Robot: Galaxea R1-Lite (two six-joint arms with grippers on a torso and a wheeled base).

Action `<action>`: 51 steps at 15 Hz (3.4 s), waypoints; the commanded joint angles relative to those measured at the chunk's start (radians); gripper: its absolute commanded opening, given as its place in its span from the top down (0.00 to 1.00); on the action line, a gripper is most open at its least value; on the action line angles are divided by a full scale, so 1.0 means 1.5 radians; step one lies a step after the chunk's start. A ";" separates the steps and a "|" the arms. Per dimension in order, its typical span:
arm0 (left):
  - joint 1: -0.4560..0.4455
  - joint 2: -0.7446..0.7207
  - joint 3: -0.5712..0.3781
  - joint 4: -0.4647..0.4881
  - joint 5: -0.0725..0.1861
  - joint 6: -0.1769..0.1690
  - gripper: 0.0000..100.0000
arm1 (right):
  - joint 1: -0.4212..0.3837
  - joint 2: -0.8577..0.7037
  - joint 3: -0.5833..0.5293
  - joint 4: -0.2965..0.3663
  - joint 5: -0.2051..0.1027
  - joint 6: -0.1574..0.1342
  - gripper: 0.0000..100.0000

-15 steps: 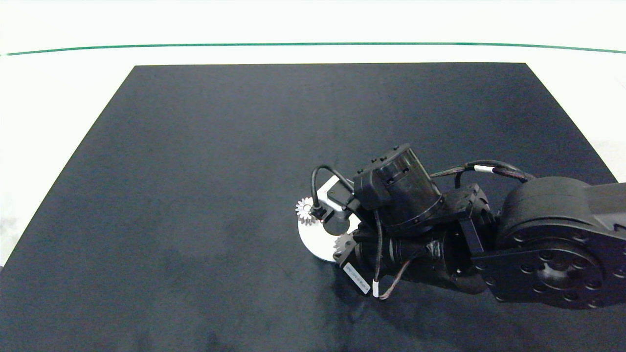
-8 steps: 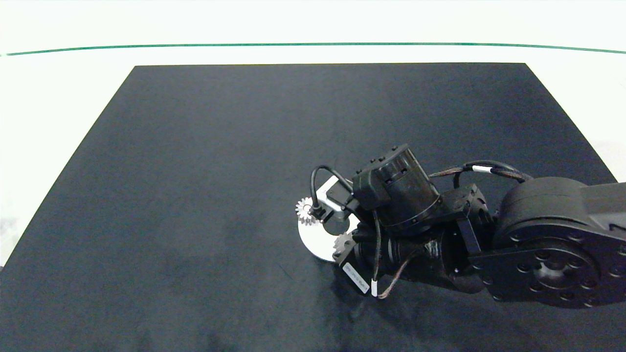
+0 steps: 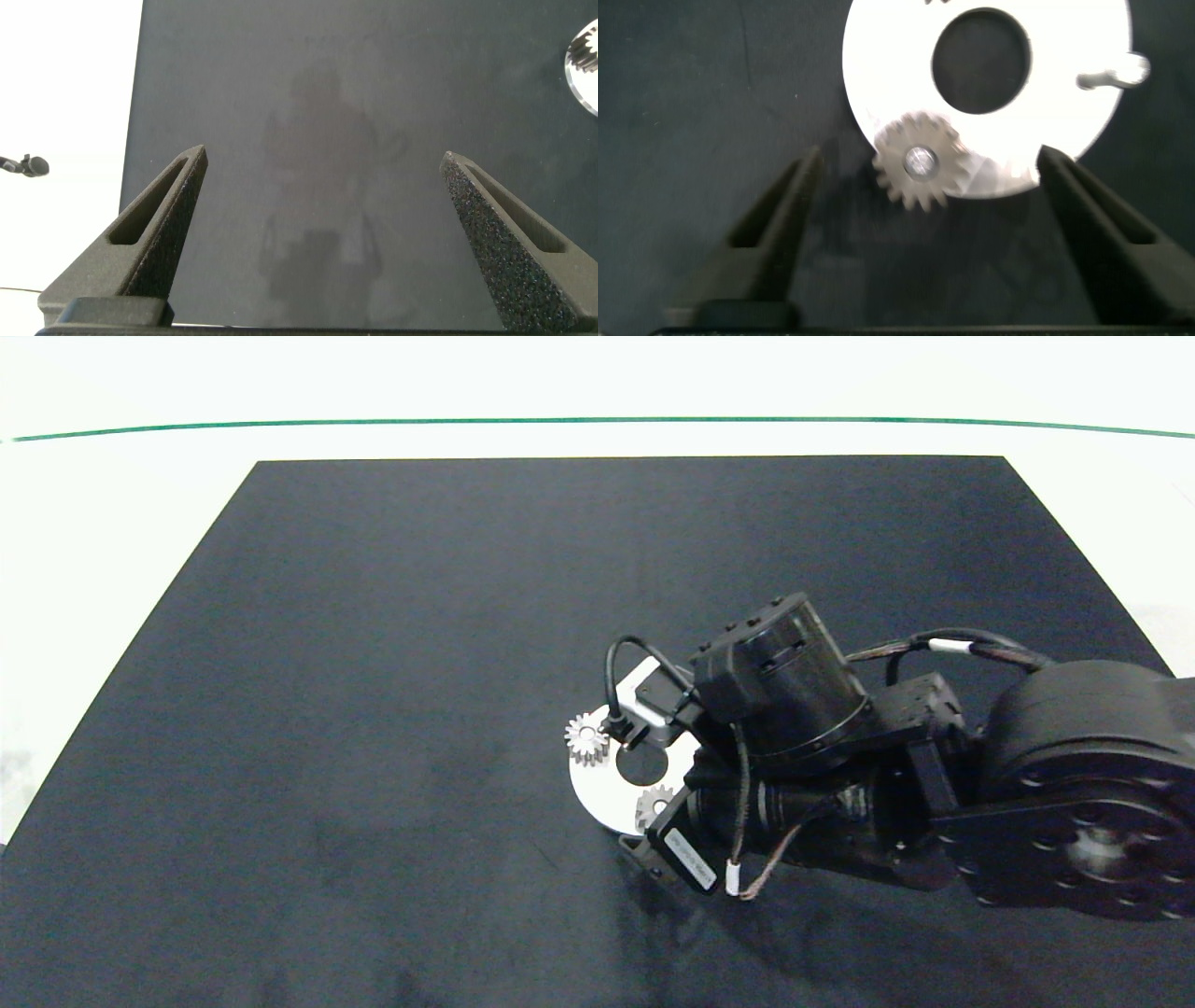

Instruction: Install three planetary gears onto the carrier pins

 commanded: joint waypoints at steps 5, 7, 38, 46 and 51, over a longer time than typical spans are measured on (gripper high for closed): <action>0.012 -0.008 0.000 0.003 -0.001 0.000 0.00 | -0.281 -0.380 0.193 0.065 0.079 -0.008 0.00; 0.015 -0.017 0.000 0.006 -0.001 0.000 0.00 | -0.360 -0.377 0.225 0.063 0.148 -0.008 0.00; 0.033 -0.084 0.000 0.016 -0.006 0.001 0.00 | -0.407 -0.109 0.179 -0.141 0.157 -0.002 0.13; 0.042 -0.087 0.000 0.016 -0.010 0.002 0.00 | -0.400 -0.102 0.174 -0.142 0.158 0.005 0.29; 0.043 -0.091 0.000 0.016 -0.010 0.002 0.00 | -0.401 -0.089 0.173 -0.144 0.160 0.010 0.38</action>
